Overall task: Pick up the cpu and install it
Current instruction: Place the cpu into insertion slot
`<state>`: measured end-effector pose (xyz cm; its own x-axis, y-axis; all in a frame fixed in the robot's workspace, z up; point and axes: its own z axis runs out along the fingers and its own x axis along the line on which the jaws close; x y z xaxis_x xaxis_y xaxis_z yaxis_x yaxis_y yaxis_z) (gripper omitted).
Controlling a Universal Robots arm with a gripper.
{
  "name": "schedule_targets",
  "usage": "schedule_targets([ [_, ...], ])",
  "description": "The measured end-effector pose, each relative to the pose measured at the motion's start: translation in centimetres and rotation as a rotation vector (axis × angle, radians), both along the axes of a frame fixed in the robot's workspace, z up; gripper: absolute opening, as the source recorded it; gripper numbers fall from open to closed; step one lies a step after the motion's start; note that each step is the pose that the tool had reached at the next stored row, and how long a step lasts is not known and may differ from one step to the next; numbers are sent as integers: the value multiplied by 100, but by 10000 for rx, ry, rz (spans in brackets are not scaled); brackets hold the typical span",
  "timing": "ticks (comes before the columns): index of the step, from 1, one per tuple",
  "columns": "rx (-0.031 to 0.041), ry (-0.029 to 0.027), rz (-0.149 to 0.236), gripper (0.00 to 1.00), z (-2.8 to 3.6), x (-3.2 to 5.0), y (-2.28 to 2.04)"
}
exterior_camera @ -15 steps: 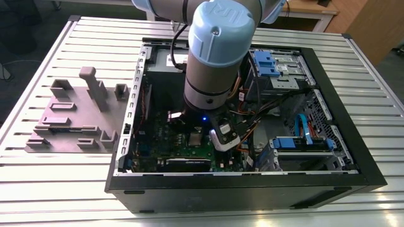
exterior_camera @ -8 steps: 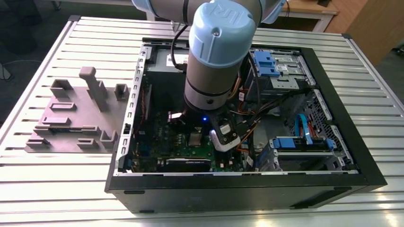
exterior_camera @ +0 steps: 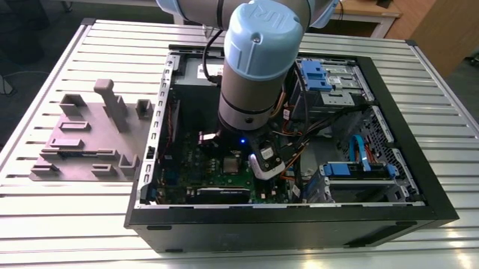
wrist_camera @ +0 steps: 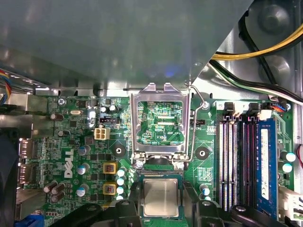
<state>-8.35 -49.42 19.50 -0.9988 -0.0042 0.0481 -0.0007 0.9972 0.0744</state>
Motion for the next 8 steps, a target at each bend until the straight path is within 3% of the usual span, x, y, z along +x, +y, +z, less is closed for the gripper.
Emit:
schedule_targets([
  [8, 0, 0, 14, 49, 0, 0, 0],
])
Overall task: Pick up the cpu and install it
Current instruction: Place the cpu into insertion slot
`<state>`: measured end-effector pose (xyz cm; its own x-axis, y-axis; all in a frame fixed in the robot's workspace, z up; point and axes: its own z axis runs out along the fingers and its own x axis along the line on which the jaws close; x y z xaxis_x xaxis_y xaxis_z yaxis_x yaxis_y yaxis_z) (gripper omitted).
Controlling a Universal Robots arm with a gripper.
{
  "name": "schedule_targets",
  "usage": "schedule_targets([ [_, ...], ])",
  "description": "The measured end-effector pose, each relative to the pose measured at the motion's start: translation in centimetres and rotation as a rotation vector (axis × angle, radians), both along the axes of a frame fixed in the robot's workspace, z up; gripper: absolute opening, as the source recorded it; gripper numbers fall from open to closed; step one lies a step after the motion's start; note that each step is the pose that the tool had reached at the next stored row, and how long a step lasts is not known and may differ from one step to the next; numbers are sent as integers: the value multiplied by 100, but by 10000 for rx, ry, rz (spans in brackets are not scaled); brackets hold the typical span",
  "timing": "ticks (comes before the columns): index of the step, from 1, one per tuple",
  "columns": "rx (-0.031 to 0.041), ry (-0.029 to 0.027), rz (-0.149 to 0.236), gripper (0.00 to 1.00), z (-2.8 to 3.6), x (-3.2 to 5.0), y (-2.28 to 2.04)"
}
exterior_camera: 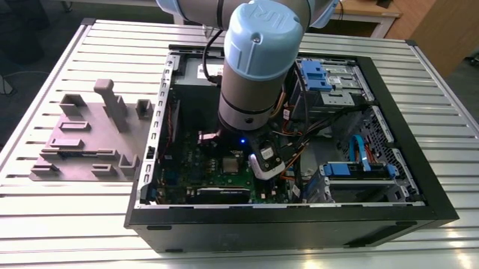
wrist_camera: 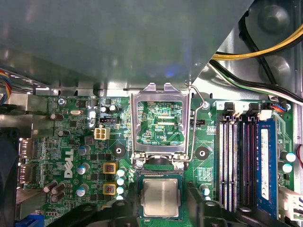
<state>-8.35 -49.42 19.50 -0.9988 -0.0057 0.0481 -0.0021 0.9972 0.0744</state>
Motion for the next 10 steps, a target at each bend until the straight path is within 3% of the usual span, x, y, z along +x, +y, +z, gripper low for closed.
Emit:
schedule_targets([
  [1, 1, 0, 0, 55, 0, 0, 0],
  [7, 1, 0, 0, 55, -29, 0, 0],
  [9, -1, -1, 0, 54, -36, 0, 0],
  [10, -8, 2, 1, 47, -36, 0, -1],
])
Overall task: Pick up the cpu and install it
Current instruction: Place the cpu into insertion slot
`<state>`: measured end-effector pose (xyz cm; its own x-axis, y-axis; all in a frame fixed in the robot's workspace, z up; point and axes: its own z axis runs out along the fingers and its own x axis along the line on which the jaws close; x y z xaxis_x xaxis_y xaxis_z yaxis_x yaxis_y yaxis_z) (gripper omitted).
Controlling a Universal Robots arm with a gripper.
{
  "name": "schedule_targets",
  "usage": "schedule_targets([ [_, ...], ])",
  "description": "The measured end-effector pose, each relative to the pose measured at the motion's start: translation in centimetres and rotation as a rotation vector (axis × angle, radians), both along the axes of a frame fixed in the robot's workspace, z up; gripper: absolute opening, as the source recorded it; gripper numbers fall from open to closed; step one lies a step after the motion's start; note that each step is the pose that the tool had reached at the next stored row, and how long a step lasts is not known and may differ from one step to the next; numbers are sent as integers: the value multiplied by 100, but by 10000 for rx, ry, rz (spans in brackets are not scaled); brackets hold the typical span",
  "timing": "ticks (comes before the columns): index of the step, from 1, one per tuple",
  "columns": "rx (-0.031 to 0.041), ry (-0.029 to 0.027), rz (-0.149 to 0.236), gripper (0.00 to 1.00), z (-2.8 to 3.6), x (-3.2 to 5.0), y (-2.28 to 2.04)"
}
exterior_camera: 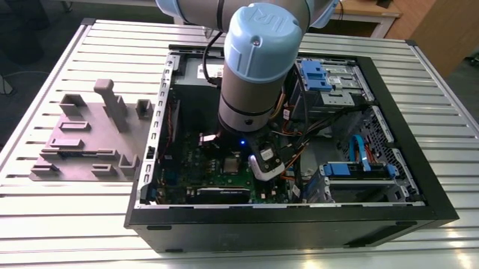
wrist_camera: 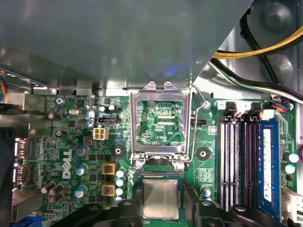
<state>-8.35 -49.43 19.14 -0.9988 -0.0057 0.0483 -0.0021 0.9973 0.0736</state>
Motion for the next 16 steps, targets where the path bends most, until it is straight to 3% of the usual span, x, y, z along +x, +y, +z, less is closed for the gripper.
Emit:
schedule_targets([
  [1, 0, 1, 0, 42, 0, 0, 0],
  [8, 11, 4, -1, 41, 19, 3, 2],
  [16, 8, 64, -2, 41, 46, 18, 1],
])
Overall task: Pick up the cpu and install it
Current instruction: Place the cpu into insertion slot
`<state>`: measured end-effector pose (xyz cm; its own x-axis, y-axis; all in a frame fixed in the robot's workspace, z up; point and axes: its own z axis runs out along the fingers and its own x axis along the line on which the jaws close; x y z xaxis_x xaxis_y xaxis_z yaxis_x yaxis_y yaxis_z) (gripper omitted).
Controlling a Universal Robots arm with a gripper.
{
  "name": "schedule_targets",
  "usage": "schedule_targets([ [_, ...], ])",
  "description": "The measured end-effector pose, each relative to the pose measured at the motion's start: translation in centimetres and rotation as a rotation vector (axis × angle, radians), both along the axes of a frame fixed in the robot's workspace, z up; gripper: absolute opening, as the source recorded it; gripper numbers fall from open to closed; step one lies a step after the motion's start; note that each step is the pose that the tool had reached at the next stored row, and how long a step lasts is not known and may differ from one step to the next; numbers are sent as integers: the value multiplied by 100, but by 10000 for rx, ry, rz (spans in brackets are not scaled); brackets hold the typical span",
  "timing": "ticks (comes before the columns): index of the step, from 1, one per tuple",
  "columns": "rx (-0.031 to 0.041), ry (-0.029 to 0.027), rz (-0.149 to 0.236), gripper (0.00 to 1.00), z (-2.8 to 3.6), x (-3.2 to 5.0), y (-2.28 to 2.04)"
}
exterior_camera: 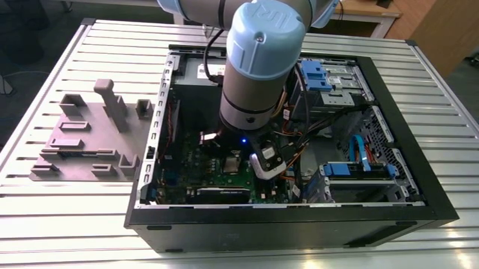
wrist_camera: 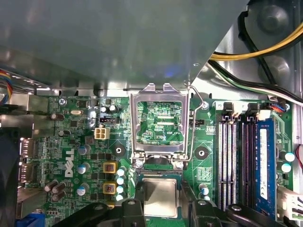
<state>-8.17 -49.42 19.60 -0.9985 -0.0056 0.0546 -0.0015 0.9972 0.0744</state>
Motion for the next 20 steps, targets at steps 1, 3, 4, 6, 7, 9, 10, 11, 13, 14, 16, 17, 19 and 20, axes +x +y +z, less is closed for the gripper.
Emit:
schedule_targets([
  [1, 1, 0, 0, 41, -5, 0, 0],
  [3, -2, 1, 1, 41, -9, 1, 0],
  [4, -3, 1, 1, 42, -10, 1, -1],
  [6, 1, -1, 1, 48, -19, 1, 0],
  [7, 2, -1, 1, 48, -24, 1, 0],
  [9, -1, 0, 1, 48, -48, 1, 0],
  [10, -7, 3, 1, 48, -57, 1, -1],
  [11, -9, 4, 1, 48, -63, 1, -1],
  [13, -6, 2, 1, 48, -66, 1, -1],
  [14, -2, 0, 1, 48, -69, 1, 0],
  [16, -1, 0, 1, 48, -69, 1, 0],
  [17, 0, -1, 1, 48, -69, 1, 0],
  [19, 2, -2, 1, 48, -67, 2, 0],
  [20, 4, -2, 1, 48, -64, 2, 1],
])
